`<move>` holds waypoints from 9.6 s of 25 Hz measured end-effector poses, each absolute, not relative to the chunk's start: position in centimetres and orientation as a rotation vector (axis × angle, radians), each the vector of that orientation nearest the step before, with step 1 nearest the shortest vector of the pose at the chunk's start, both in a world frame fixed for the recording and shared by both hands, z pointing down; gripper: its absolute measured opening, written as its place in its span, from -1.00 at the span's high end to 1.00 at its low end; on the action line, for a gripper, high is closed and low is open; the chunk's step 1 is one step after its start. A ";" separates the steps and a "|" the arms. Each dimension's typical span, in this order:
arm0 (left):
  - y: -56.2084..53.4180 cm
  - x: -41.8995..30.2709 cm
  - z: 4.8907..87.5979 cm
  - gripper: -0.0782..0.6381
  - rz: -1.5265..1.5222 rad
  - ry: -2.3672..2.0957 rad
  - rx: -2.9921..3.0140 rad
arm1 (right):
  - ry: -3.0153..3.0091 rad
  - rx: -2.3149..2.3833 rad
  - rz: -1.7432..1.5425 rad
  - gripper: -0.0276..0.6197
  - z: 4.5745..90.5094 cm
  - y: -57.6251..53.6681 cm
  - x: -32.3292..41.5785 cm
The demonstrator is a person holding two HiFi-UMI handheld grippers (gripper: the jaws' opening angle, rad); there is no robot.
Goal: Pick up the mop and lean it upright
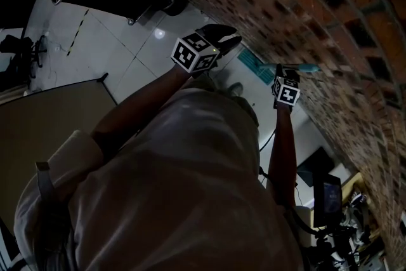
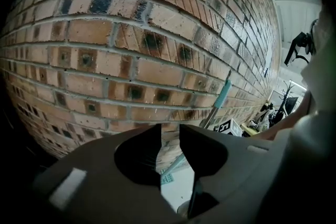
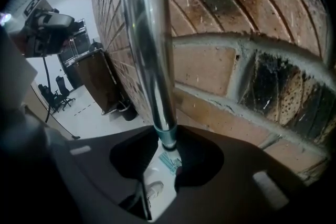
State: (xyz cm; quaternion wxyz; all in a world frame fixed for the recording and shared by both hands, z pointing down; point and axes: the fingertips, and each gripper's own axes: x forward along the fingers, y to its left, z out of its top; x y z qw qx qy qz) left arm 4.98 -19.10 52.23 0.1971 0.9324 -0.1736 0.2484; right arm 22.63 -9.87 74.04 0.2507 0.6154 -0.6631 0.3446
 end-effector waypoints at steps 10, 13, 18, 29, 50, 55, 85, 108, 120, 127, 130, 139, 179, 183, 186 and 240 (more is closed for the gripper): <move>-19.0 4.9 53.1 0.42 0.733 -0.488 2.603 | -1.781 1.683 0.975 0.57 75.7 -9.8 23.1; -18.9 4.8 53.7 0.42 0.760 -0.482 2.603 | -1.775 1.683 0.989 0.57 76.3 -9.7 23.1; -18.7 4.4 54.8 0.42 0.797 -0.477 2.586 | -1.767 1.689 1.005 0.57 76.9 -9.3 23.2; -18.0 3.6 56.0 0.42 0.847 -0.468 2.576 | -1.758 1.685 1.026 0.57 78.1 -9.0 22.8; -17.3 2.1 56.8 0.41 0.885 -0.453 2.549 | -1.744 1.671 1.033 0.57 79.7 -9.6 21.8; -17.1 1.9 57.2 0.41 0.910 -0.443 2.549 | -1.746 1.669 1.033 0.57 80.1 -9.9 21.6; -17.7 1.3 58.8 0.41 0.997 -0.426 2.528 | -1.717 1.614 1.044 0.57 83.8 -10.9 21.5; -17.7 0.7 59.4 0.41 1.030 -0.425 2.509 | -1.675 1.587 1.042 0.57 86.2 -10.1 22.3; -17.6 0.5 59.4 0.41 1.038 -0.434 2.512 | -1.666 1.600 1.056 0.57 86.7 -11.6 23.1; -17.4 0.3 59.5 0.41 1.045 -0.431 2.518 | -1.632 1.638 1.086 0.39 86.3 -12.4 22.9; -16.8 0.7 59.7 0.41 1.034 -0.418 2.515 | -1.607 1.690 1.094 0.28 85.4 -11.9 23.5; -16.3 2.6 58.9 0.41 0.990 -0.358 2.548 | -1.586 1.759 1.097 0.23 81.7 -11.1 23.8; -13.2 7.7 53.3 0.52 0.602 -0.421 2.685 | -1.790 2.375 0.287 0.51 47.5 4.9 28.1; -13.7 6.6 53.0 0.55 0.586 -0.457 2.696 | -1.760 2.381 0.341 0.51 48.7 5.9 28.1; -14.0 5.8 53.1 0.55 0.579 -0.474 2.693 | -1.755 2.378 0.356 0.52 49.0 6.2 28.0; -8.1 -13.6 54.2 0.47 0.632 -0.299 2.659 | -1.906 2.403 0.452 0.77 47.6 4.1 4.8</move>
